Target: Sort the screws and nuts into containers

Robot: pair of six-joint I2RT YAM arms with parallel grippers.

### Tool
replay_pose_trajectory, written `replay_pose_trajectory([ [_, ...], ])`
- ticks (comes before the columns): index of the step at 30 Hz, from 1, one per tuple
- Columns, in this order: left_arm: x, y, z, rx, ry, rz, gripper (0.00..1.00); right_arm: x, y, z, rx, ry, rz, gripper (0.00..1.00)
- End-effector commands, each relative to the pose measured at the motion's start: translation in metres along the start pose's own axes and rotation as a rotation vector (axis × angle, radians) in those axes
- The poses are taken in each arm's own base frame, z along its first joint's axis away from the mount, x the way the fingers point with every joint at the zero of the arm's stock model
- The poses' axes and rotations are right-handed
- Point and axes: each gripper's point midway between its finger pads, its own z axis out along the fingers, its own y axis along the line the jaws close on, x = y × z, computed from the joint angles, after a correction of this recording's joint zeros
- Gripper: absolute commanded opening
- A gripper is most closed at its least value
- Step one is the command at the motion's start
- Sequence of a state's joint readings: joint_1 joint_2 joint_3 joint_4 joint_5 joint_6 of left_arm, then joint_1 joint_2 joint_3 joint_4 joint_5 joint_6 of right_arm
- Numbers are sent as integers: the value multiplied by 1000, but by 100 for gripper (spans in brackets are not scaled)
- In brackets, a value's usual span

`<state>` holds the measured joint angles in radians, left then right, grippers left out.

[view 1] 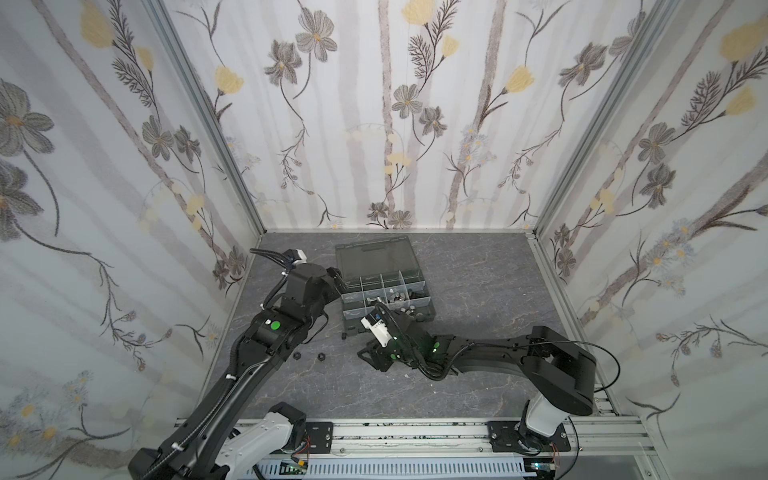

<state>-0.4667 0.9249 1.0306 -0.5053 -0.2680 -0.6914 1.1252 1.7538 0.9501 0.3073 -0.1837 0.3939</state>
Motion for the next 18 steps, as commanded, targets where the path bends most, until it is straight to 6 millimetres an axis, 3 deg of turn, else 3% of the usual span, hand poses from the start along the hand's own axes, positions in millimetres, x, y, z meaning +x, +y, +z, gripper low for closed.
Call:
replay_pose_trajectory([
  [1,-12,2,-23,31,-46,82,82,-6,17,20,-53,7,-47,48],
  [8,-20,8,-60,87,-100,90,86,-3,24,68,-73,77,-81,53],
  [18,-15,19,-72,88,-115,114,88,4,25,119,-81,175,-131,62],
])
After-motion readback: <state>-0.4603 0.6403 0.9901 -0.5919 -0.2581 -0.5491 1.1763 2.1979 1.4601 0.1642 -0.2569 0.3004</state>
